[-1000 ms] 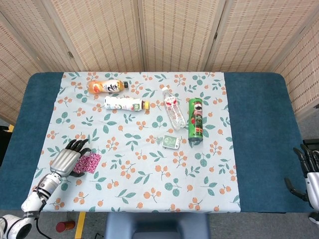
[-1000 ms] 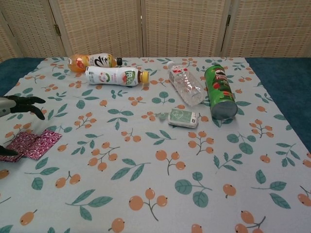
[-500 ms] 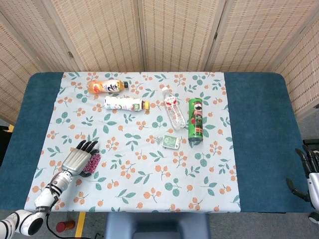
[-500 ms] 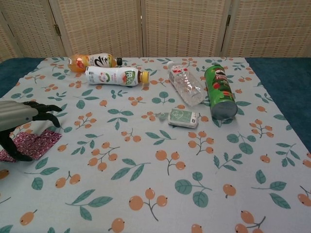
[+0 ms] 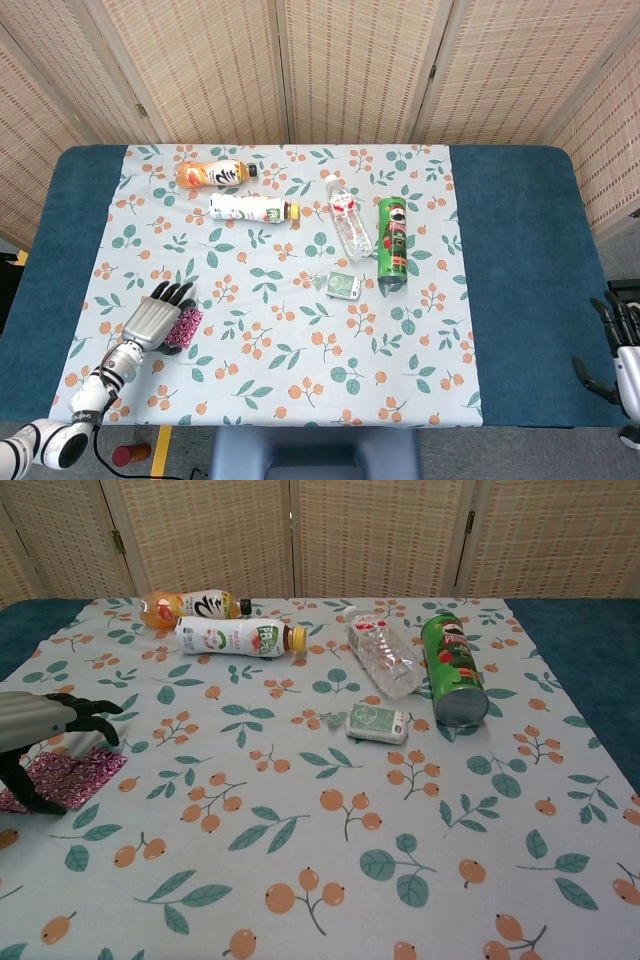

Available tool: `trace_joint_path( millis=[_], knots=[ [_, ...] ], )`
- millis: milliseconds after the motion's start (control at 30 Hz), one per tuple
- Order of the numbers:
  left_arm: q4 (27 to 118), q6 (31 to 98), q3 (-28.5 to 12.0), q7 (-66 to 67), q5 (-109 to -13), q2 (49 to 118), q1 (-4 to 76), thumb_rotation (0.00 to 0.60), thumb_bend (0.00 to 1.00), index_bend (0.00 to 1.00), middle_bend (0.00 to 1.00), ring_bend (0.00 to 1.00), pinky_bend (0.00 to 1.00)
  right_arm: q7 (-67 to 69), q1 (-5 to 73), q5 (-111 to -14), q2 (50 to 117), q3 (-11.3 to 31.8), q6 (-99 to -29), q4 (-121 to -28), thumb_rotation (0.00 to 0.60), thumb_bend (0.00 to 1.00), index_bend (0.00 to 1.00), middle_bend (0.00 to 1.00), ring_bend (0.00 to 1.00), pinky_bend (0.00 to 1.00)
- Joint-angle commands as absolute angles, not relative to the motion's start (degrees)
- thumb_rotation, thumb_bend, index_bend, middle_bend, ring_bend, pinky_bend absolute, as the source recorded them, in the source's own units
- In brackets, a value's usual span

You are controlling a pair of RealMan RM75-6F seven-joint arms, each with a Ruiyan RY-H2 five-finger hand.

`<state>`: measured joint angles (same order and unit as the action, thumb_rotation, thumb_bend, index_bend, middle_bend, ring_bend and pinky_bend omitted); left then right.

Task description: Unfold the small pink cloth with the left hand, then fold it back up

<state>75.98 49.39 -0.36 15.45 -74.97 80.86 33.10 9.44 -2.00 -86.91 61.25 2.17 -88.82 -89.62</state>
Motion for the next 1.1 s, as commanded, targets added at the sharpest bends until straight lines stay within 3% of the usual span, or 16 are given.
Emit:
trace_joint_path(
  millis=[33, 633, 1100],
  knots=[
    [75.76, 49.08, -0.45, 15.44, -74.77, 80.96, 33.37, 0.6, 0.19, 0.23, 0.0, 0.0, 0.0, 9.38, -2.0, -86.89, 61.27, 2.17, -88.79, -89.68, 0.6, 0.37, 0.0, 0.0, 0.0, 0.0],
    [75.52, 47.72, -0.38, 16.33, -72.77, 81.2, 34.1, 0.6, 0.19, 0.3, 0.0, 0.0, 0.0, 9.14, -2.0, -86.78, 61.15, 2.28, -88.75, -90.02, 0.6, 0.37, 0.0, 0.0, 0.0, 0.0],
    [80.67, 51.41, 0.17, 16.61, -74.57, 79.54, 32.94, 0.6, 0.2, 0.33, 0.0, 0.0, 0.0, 9.77, -1.82, -86.82, 61.22, 2.46, -88.66, -89.45, 0.6, 0.37, 0.0, 0.0, 0.0, 0.0]
  ],
)
